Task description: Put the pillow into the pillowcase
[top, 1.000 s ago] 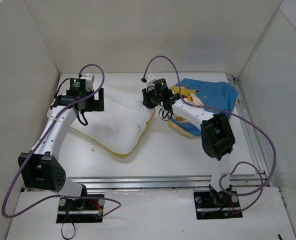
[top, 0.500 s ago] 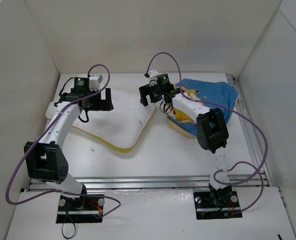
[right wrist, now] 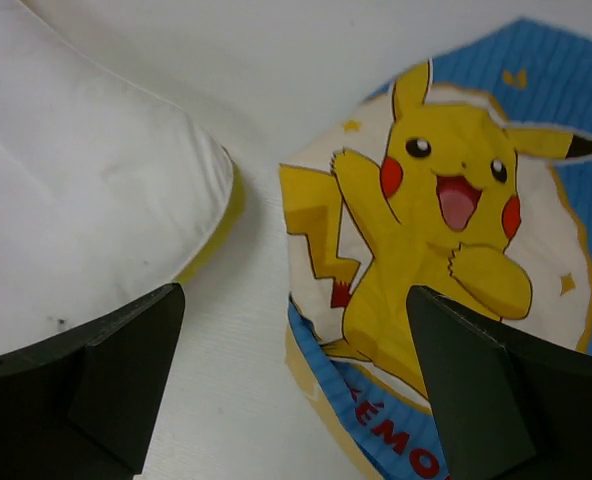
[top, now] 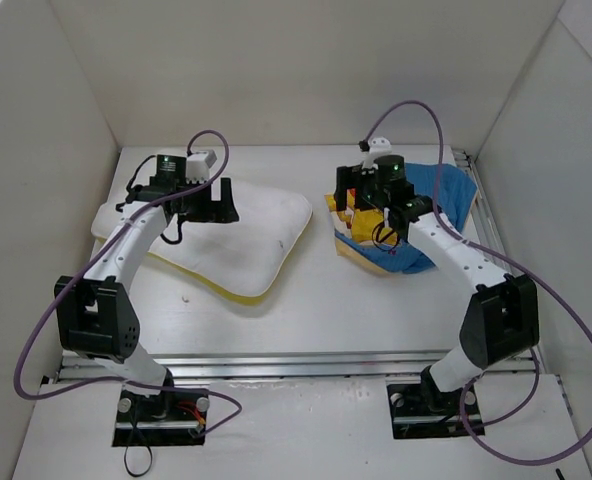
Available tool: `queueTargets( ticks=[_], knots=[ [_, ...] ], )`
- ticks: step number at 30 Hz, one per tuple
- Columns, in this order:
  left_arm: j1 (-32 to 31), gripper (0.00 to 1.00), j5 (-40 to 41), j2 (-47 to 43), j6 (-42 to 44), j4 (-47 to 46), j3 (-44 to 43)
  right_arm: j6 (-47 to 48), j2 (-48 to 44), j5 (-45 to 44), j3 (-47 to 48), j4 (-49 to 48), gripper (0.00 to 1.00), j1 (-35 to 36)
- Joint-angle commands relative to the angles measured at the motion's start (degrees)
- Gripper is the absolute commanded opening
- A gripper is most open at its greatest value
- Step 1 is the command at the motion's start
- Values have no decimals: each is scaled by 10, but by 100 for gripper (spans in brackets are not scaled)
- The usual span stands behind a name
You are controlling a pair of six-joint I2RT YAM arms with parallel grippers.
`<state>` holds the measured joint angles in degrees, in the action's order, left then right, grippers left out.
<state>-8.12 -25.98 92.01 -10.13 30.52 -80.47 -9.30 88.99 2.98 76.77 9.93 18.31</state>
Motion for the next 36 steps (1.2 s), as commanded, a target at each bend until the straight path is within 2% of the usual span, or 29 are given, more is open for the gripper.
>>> queueTargets(
  ticks=[1,5,12,14,15,16,17,19,22,24,29,36],
  knots=[
    [-6,99,-10,-33,-7,-26,-25,-49,33,-18,-77,8,89,-4],
    [-6,99,8,-46,-4,-19,-25,-59,54,-13,-111,7,84,-1],
    [-6,100,15,-60,-1,-14,-25,-56,84,-68,-125,4,77,6],
    [-6,100,15,-62,-1,-13,-26,-54,102,-78,-119,5,66,6],
    [-6,100,15,-61,-1,-12,-26,-56,108,-81,-113,6,57,8],
    [-6,100,15,-62,0,-12,-26,-56,110,-76,-113,6,36,6],
    [-6,100,16,-62,0,-12,-26,-60,112,-74,-112,4,21,6],
    [-6,100,18,-63,1,-10,-27,-60,112,-68,-109,5,2,7],
    [-6,100,23,-65,2,-6,-29,-62,100,-55,-105,6,0,9],
    [-6,100,23,-68,3,-6,-29,-68,62,-17,-104,7,0,9],
    [-6,100,15,-74,4,-6,-29,-94,-70,77,-74,7,0,10],
    [-6,100,-18,-96,13,-22,-20,-115,-210,120,-31,6,0,10]
  ],
)
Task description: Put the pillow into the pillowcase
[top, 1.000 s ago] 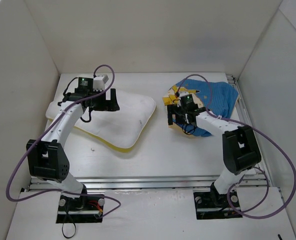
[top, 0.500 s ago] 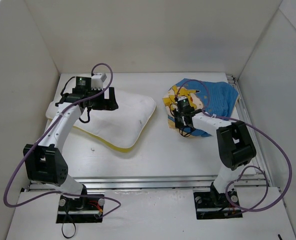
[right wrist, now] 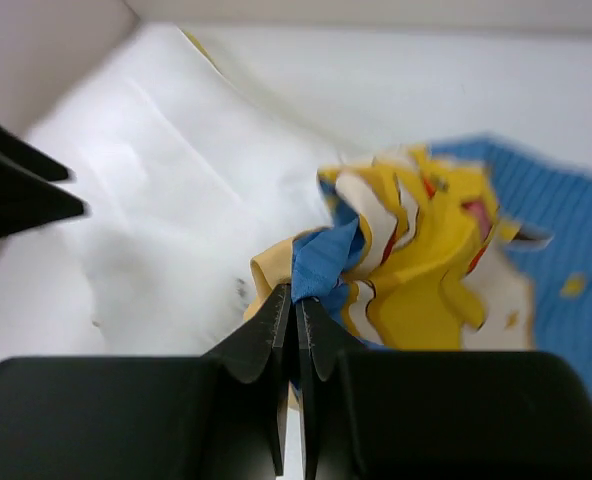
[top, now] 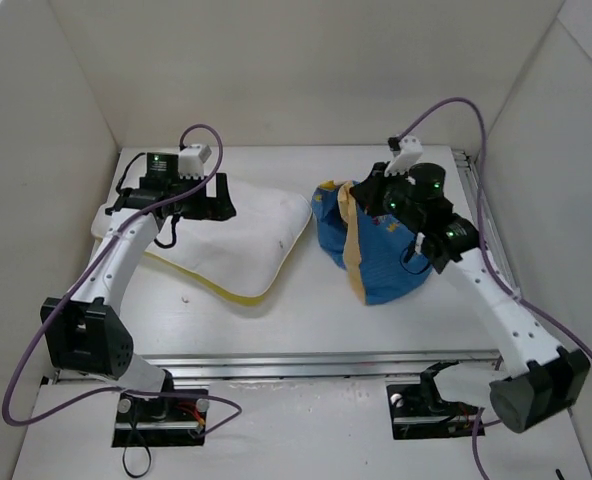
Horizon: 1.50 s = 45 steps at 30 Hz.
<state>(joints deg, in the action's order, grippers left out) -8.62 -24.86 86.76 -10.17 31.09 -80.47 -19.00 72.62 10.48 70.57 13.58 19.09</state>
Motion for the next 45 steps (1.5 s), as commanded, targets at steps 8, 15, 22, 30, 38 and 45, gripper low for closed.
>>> queueTargets(
  ticks=[8,15,22,30,38,45],
  knots=[
    [-24,100,-275,-132,-63,-222,60,-6,-86,103,96,-30,0,3],
    [-180,100,-174,-99,41,-236,20,0,-74,116,121,-30,0,2],
    [-271,100,-139,-71,59,-267,64,0,-88,74,112,-30,0,-11],
    [-314,100,-116,-23,70,-275,64,-2,-77,103,107,-30,0,-24],
    [-341,74,-59,47,95,-247,12,2,-75,100,111,-30,0,-24],
    [-341,0,-60,16,76,-291,16,7,-71,82,106,-29,0,-28]
  ],
)
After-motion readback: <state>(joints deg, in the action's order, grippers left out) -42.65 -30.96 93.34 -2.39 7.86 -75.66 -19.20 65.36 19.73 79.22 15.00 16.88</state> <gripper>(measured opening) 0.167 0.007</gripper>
